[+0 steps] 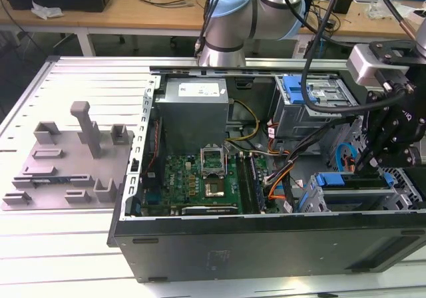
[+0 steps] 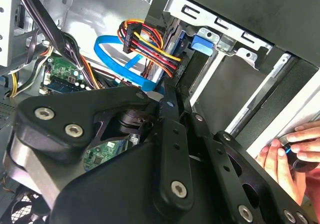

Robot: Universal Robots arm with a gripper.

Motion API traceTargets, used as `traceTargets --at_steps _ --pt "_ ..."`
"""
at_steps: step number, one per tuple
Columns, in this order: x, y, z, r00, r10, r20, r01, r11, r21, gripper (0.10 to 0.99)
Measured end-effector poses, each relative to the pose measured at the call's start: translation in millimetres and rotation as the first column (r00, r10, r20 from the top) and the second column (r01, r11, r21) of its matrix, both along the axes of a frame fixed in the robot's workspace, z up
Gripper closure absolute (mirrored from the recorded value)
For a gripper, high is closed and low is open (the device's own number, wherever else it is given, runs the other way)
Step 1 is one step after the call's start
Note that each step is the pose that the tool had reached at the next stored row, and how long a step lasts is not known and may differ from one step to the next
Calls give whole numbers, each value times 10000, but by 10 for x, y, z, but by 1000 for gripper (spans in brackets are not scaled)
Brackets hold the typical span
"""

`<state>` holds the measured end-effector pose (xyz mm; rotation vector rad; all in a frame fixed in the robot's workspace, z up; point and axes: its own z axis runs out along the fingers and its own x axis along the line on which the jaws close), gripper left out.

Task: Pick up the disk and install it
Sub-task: 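Insert the second disk wire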

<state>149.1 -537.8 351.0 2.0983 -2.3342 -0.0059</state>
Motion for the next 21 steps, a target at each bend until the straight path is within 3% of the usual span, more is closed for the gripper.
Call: traceTargets --at_steps 21 --pt "1 0 -96 9998 175 0 -175 9998 -5 925"
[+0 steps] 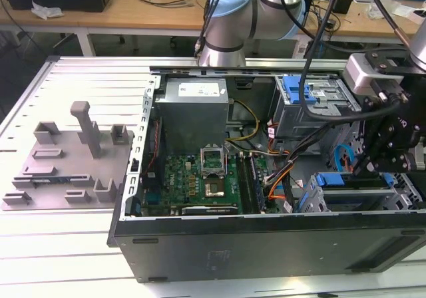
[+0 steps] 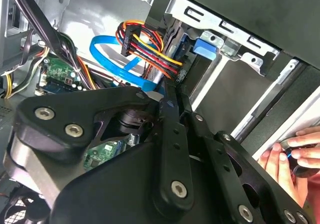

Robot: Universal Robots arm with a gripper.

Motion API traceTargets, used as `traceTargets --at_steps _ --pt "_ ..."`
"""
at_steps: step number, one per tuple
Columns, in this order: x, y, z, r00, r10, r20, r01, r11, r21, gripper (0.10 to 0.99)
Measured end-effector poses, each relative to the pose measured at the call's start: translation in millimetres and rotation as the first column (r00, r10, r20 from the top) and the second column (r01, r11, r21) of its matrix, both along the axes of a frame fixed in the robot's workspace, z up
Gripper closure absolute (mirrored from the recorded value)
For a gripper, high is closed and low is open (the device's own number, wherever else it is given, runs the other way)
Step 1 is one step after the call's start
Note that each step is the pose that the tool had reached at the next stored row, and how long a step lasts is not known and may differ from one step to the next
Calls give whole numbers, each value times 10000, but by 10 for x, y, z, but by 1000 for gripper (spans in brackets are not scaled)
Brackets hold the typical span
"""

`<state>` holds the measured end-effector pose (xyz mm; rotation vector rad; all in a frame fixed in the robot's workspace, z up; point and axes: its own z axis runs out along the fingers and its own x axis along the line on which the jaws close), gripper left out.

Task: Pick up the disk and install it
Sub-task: 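Insert the second disk wire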

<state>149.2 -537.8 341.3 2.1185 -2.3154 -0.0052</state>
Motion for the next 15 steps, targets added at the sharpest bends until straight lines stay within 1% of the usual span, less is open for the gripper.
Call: traceTargets --at_steps 7,8,9,13,15 --pt "0 0 -24 9999 146 -1 -146 9999 1 925" --pt "0 0 -28 9999 147 0 -147 9999 8 914" --pt "-1 0 -8 9999 146 0 -146 9999 -6 851" --pt "-1 1 81 9999 146 -1 -146 9999 -45 851" --pt "-1 4 180 9999 145 -2 -145 9999 -94 851"
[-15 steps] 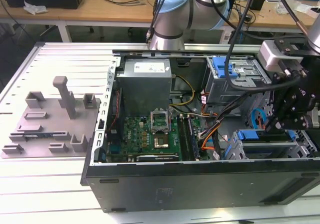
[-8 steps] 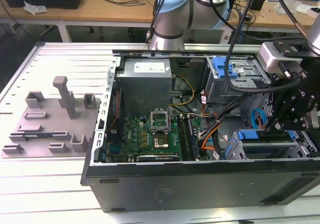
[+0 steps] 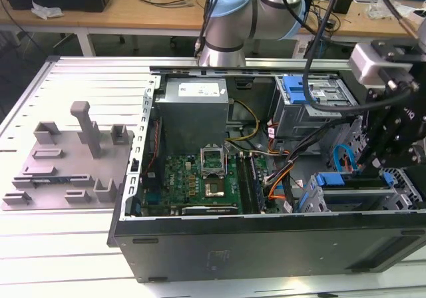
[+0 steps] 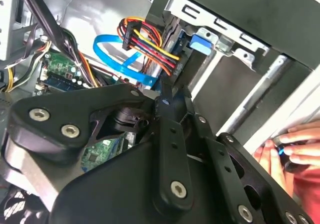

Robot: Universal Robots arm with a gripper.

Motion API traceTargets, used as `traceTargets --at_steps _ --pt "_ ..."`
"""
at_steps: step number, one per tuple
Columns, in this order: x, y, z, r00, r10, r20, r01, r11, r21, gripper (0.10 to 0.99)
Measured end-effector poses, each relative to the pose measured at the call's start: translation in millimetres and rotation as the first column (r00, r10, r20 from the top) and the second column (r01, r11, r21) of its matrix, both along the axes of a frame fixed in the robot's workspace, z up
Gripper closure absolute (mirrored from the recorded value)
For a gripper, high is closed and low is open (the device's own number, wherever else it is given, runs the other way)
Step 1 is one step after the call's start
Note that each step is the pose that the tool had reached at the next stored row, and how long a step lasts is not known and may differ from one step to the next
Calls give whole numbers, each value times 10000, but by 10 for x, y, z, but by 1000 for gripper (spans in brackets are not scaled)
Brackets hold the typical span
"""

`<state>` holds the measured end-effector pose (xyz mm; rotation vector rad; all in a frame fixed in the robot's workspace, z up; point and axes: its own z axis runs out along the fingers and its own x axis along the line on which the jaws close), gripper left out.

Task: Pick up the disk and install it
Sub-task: 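Insert the second disk wire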

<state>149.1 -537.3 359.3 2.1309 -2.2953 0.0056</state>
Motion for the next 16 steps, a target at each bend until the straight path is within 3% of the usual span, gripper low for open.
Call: traceTargets --at_steps 5,7,10,12,16 --pt "0 3 164 10000 0 0 0 10000 -86 851" --pt "0 3 196 10000 0 0 0 9999 -117 851" --pt "0 4 209 10000 1 0 -1 9999 -164 867" --pt "0 7 210 10000 1 0 -1 9998 -202 980" --pt "0 7 209 10000 1 0 -1 9998 -206 980"
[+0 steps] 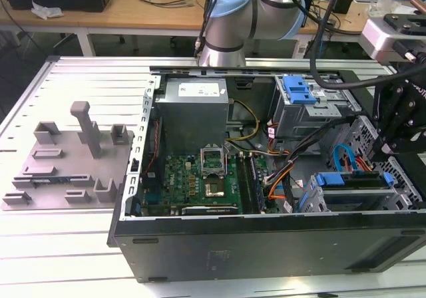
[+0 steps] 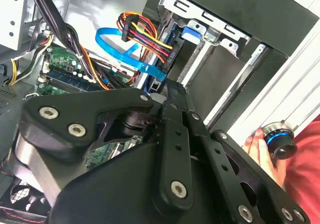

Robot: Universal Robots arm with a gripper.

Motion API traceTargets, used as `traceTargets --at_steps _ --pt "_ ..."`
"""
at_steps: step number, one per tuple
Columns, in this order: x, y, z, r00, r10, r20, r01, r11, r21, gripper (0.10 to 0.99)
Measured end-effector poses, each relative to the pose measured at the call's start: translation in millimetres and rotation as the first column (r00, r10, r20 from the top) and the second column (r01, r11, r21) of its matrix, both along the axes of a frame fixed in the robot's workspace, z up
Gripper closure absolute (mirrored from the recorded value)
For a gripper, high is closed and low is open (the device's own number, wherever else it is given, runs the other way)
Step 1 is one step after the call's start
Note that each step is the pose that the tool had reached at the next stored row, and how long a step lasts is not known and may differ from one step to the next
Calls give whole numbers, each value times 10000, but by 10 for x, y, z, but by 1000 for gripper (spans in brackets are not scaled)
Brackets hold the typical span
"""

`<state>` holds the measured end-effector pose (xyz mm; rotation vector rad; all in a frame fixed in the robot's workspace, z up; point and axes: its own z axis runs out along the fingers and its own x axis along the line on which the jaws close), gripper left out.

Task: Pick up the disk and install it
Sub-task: 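Insert the second disk wire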

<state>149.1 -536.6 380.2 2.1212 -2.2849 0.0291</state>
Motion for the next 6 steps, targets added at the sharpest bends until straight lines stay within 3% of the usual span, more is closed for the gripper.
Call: traceTargets --at_steps 6 --pt "0 0 0 10000 0 0 0 10000 -2 980"
